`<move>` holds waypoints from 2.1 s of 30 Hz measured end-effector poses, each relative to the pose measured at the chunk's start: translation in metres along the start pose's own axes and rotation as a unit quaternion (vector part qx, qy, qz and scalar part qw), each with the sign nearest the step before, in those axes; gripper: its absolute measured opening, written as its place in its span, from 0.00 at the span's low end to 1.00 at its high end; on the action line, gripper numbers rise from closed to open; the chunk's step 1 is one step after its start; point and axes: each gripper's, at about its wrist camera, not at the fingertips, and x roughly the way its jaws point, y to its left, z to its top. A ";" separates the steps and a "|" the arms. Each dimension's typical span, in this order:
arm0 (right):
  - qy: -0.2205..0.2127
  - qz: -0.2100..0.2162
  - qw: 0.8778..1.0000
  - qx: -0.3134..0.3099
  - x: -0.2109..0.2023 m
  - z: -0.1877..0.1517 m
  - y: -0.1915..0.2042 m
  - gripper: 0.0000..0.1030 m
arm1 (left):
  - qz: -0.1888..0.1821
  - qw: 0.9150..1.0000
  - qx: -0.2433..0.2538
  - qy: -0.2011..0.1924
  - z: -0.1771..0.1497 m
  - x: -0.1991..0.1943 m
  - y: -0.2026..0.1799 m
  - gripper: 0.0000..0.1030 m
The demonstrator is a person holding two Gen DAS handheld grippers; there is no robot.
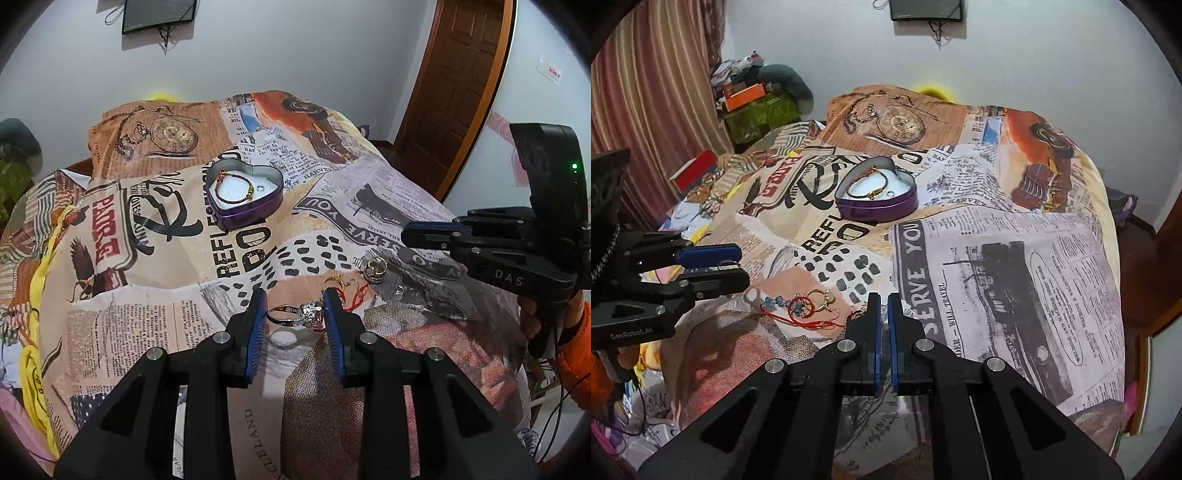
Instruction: Organize jewelry
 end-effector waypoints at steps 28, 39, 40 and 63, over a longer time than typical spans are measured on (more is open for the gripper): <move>0.092 0.056 0.992 -0.064 0.051 -0.003 0.064 0.19 | 0.010 1.000 -0.021 0.003 -0.026 -0.011 0.024 0.29; 0.050 0.050 0.996 -0.055 0.025 -0.004 0.064 0.01 | 0.013 1.000 -0.015 -0.012 -0.021 -0.021 0.015 0.29; 0.041 0.050 0.997 -0.052 0.020 -0.002 0.063 0.01 | 0.014 1.000 -0.015 -0.014 -0.020 -0.024 0.015 0.29; 0.040 0.041 0.997 -0.056 0.013 0.002 0.067 0.34 | 0.017 0.999 -0.023 -0.031 -0.021 -0.039 0.016 0.29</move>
